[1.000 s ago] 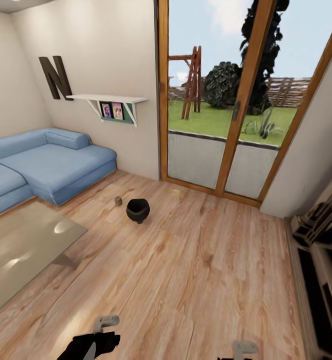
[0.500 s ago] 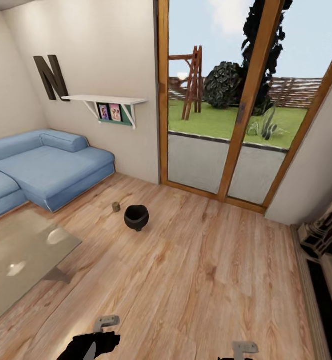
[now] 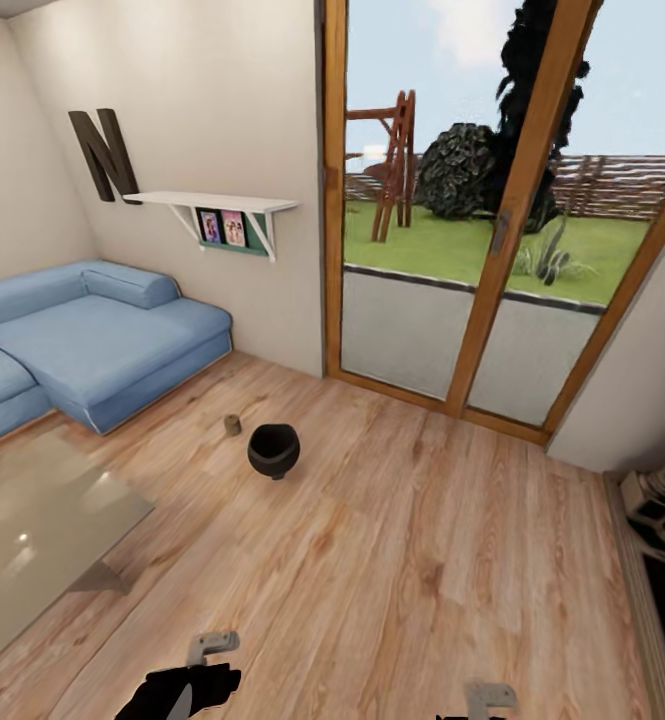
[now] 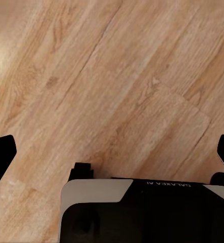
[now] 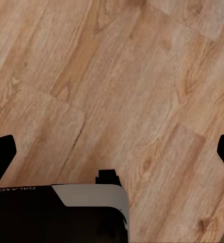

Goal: Place each of the two pumpkins and all three candles from the living room inside a cabinet in the living room (use any cabinet), then make sure every cabinet is closed, and position the cauldron so it is next to a table in the living room.

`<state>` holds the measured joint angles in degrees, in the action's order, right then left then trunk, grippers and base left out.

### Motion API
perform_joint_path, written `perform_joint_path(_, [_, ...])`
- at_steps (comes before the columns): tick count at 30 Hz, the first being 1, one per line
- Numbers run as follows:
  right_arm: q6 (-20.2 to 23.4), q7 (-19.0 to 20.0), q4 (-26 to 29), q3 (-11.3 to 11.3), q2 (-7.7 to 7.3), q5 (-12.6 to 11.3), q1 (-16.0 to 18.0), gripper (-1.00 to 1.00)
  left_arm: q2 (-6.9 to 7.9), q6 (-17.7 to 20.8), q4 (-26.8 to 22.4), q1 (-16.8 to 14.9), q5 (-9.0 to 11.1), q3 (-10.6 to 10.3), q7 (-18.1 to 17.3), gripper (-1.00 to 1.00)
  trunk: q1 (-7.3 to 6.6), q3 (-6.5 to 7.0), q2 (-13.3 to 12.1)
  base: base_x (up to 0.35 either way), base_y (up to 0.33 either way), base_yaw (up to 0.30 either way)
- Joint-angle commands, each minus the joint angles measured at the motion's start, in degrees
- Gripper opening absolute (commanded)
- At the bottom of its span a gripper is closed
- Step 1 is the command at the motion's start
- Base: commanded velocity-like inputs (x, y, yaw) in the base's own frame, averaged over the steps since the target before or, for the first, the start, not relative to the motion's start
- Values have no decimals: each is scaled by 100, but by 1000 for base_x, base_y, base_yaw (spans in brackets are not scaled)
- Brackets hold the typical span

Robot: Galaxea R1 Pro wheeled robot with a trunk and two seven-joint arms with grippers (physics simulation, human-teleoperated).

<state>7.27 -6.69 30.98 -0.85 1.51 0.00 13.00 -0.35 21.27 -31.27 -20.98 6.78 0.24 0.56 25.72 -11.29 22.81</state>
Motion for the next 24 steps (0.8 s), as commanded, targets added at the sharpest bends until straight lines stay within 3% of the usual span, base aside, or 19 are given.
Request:
perform_joint_path(1, [38,-25,13,-9,1,0,1,100,-1,35,-10,-2,55,2,6,100,7,-11,11,329,-104,129])
perform_joint_path(14, [38,-25,13,-11,-1,0,1,100,-1,35,-10,-2,52,2,6,100,7,-11,11,328,-134,209])
perform_joint_path(24, [38,-25,13,-9,1,0,1,100,-1,35,-10,-2,52,2,6,100,7,-11,11,329,-152,39])
